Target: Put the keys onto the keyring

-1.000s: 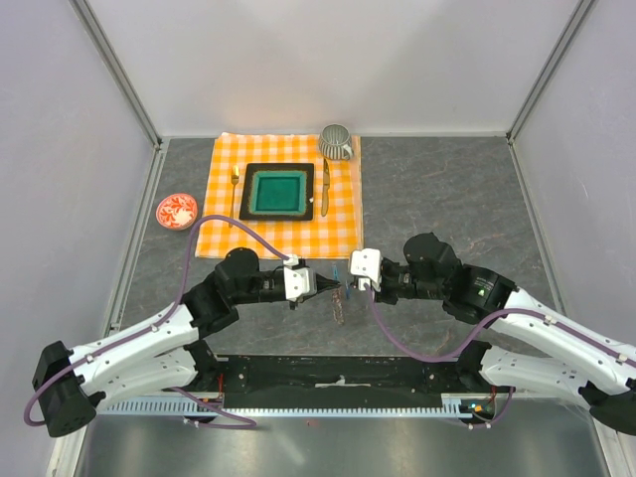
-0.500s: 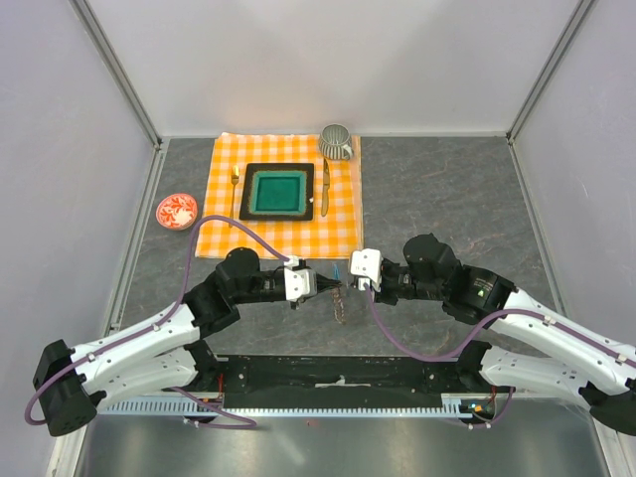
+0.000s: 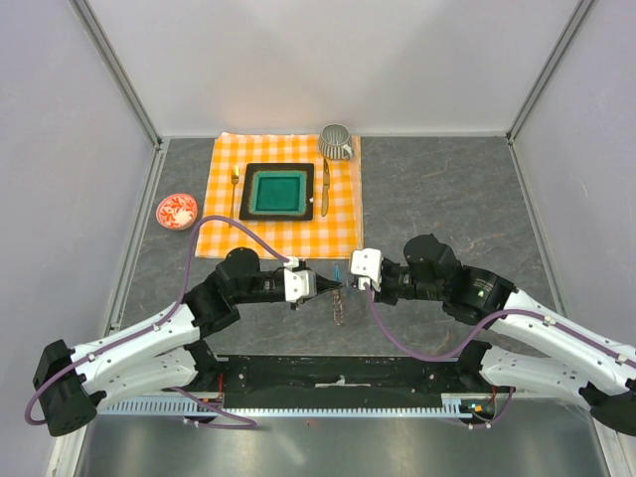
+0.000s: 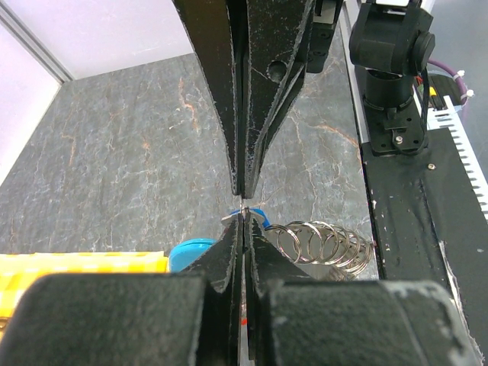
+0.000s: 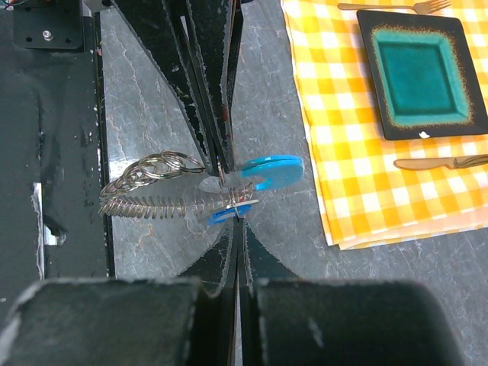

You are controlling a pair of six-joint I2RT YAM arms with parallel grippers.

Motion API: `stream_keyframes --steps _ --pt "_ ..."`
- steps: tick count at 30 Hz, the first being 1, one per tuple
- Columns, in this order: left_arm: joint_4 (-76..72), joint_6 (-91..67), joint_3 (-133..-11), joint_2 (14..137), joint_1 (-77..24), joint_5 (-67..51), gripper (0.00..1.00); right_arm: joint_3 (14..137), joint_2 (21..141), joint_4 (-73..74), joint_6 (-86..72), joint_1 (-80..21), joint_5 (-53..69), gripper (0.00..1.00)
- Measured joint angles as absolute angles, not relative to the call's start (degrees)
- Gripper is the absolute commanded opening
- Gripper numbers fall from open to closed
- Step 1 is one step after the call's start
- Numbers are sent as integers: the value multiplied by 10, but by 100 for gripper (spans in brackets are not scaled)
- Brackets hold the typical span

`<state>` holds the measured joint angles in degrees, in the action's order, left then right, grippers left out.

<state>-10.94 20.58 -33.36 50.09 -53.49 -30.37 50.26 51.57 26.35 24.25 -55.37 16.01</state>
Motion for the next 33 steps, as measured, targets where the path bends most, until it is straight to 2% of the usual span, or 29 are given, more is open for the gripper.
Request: stream_keyframes --steps 33 --pt "-113 211 -333 496 -535 -286 2 500 509 253 243 -554 164 0"
